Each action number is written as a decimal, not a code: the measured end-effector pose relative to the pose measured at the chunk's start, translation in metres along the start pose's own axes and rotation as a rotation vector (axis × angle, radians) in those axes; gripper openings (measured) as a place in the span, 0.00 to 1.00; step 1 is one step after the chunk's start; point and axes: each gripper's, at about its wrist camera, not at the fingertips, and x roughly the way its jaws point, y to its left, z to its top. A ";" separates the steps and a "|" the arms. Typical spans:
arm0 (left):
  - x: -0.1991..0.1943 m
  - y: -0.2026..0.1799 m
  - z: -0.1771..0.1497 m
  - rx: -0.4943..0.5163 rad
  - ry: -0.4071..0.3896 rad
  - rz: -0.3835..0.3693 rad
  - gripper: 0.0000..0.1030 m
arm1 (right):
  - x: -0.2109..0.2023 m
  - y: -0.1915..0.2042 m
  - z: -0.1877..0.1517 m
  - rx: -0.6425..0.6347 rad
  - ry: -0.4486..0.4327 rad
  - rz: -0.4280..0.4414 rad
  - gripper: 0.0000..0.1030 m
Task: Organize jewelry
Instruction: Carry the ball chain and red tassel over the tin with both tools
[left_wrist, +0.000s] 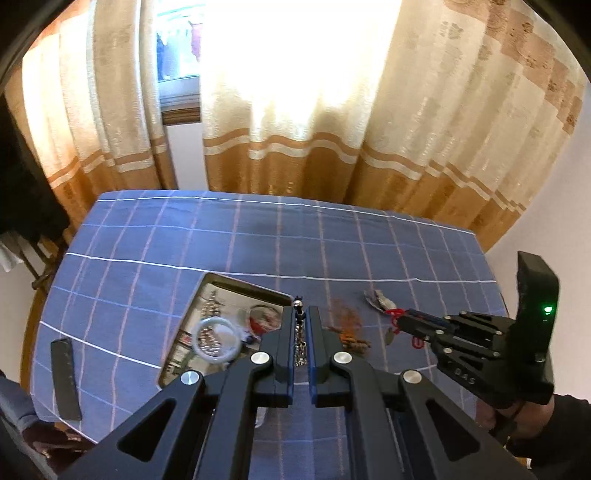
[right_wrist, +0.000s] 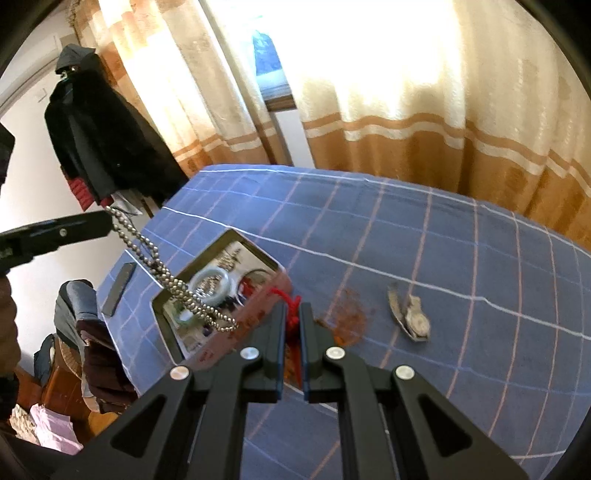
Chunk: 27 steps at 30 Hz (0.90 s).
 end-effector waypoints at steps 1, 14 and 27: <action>0.000 0.004 0.001 -0.006 0.001 0.006 0.04 | 0.001 0.004 0.004 -0.009 -0.003 0.006 0.09; 0.003 0.062 -0.008 -0.096 0.006 0.071 0.04 | 0.027 0.065 0.041 -0.126 -0.007 0.096 0.09; 0.015 0.097 -0.024 -0.144 0.036 0.088 0.04 | 0.058 0.106 0.052 -0.200 0.032 0.145 0.09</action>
